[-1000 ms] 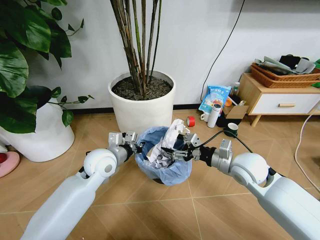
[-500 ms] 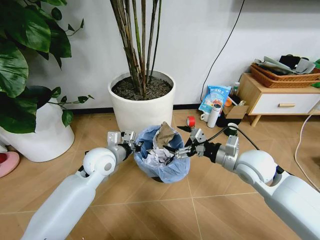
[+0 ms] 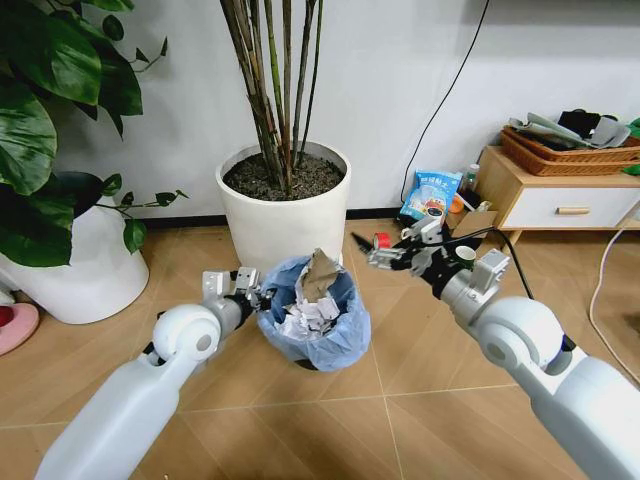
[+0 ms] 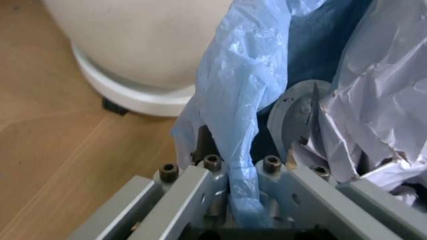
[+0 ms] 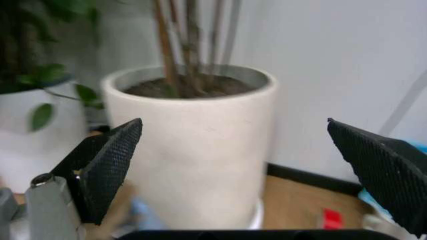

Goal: Pick up the trash bin and place the garbage on the floor into it.

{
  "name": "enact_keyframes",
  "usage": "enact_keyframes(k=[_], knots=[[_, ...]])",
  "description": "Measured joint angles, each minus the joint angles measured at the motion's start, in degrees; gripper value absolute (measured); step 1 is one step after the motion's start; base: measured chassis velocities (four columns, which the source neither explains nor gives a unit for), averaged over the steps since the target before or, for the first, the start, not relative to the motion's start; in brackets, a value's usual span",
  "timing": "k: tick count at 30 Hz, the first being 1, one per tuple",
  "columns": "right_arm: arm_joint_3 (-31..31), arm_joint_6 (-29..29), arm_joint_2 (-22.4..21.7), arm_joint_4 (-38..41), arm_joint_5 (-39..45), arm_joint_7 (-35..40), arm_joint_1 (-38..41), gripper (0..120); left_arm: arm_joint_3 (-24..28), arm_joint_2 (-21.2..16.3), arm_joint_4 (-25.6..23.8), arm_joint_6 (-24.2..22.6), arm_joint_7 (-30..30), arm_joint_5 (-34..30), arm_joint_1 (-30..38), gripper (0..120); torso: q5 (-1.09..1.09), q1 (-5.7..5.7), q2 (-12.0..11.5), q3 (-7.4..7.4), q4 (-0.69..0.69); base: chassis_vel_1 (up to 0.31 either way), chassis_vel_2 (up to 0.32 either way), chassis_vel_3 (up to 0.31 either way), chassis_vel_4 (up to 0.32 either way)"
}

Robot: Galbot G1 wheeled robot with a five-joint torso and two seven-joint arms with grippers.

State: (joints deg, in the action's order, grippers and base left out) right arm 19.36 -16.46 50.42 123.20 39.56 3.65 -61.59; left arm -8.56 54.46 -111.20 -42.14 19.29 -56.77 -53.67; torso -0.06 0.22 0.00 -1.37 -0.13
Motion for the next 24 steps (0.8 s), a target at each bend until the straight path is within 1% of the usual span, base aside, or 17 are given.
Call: enact_keyframes(k=[3,4,5,6,8,9,10,12,13,14,16,18,19,20,21,24], knots=[[3.29,-0.12,1.95,0.01,-3.52,0.33,-3.78,100,-1.58,-0.58,-0.76,0.0,-0.1,0.34,-1.95,0,0.04,0.0,0.0,0.0,0.0,0.0,0.0,0.0,0.0],[4.67,-0.09,2.94,0.01,-5.07,0.31,-5.61,100,-2.03,-0.74,-1.02,0.0,-0.18,0.58,-2.68,0,0.02,0.0,0.0,0.0,0.0,0.0,0.0,0.0,0.0],[4.67,-0.09,2.94,0.01,-5.07,0.31,-5.61,100,-2.03,-0.74,-1.02,0.0,-0.18,0.58,-2.68,0,0.02,0.0,0.0,0.0,0.0,0.0,0.0,0.0,0.0],[5.91,-0.08,3.97,0.14,-6.28,0.3,-7.59,100,-2.66,-0.93,-1.29,0.0,-0.28,0.83,-3.44,0,0.0,0.0,0.0,0.0,0.0,0.0,0.0,0.0,0.0],[8.01,0.44,5.53,0.65,-8.8,0.24,-11.44,100,-3.78,-1.23,-1.79,0.0,-0.32,1.08,-4.51,0,0.04,0.0,0.0,0.0,0.0,0.0,0.0,0.0,0.0],[8.01,0.44,5.53,0.65,-8.8,0.24,-11.44,100,-3.78,-1.23,-1.79,0.0,-0.32,1.08,-4.51,0,0.04,0.0,0.0,0.0,0.0,0.0,0.0,0.0,0.0],[9.05,0.98,6.42,0.93,-10.35,0.16,-13.4,100,-4.36,-1.33,-2.01,0.0,-0.37,1.15,-4.92,0,0.0,0.0,0.0,0.0,0.0,0.0,0.0,0.0,0.0],[10.77,1.8,8.31,1.45,-12.44,0.05,-16.35,100,-5.3,-1.43,-2.3,0.0,-0.4,1.18,-5.46,0,0.02,0.0,0.0,0.0,0.0,0.0,0.0,0.0,0.0],[11.85,2.31,9.95,1.88,-13.94,0.05,-17.95,100,-5.76,-1.52,-2.46,0.0,-0.42,1.21,-5.73,0,0.02,0.0,0.0,0.0,-0.01,0.0,0.0,0.0,0.0],[11.85,2.31,9.95,1.88,-13.94,0.05,-17.95,100,-5.76,-1.52,-2.46,0.0,-0.42,1.21,-5.73,0,0.02,0.0,0.0,0.0,-0.01,0.0,0.0,0.0,0.0],[13.31,3.8,13.78,2.69,-18.25,-0.03,-20.62,100,-6.32,-1.77,-2.73,0.0,-0.54,1.54,-6.17,0,0.0,0.0,0.0,0.01,0.0,0.0,0.0,0.0,0.0],[13.31,3.8,13.78,2.69,-18.25,-0.03,-20.62,100,-6.32,-1.77,-2.73,0.0,-0.54,1.54,-6.17,0,0.0,0.0,0.0,0.01,0.0,0.0,0.0,0.0,0.0],[13.75,4.23,16.9,3.57,-21.02,-0.15,-22.32,100,-6.47,-1.91,-2.95,0.0,-0.58,1.69,-6.43,0,0.04,0.0,0.0,0.01,-0.01,0.0,0.0,0.0,0.0],[13.83,4.48,17.94,4.04,-21.97,-0.13,-23.06,100,-6.51,-1.93,-3.14,0.0,-0.58,1.71,-6.57,0,0.0,0.0,0.0,0.0,0.01,0.0,0.0,0.0,0.0],[13.82,4.85,19.27,4.73,-23.17,-0.1,-24.08,100,-6.57,-1.97,-3.42,0.0,-0.56,1.71,-6.74,0,0.0,0.0,0.0,0.01,-0.01,0.0,0.0,0.0,0.0],[13.79,5.51,20.58,5.69,-24.99,-0.07,-25.75,100,-6.61,-2.0,-3.8,0.0,-0.46,1.71,-7.01,0,0.02,0.0,0.0,0.01,0.0,0.0,0.0,0.0,0.0]])
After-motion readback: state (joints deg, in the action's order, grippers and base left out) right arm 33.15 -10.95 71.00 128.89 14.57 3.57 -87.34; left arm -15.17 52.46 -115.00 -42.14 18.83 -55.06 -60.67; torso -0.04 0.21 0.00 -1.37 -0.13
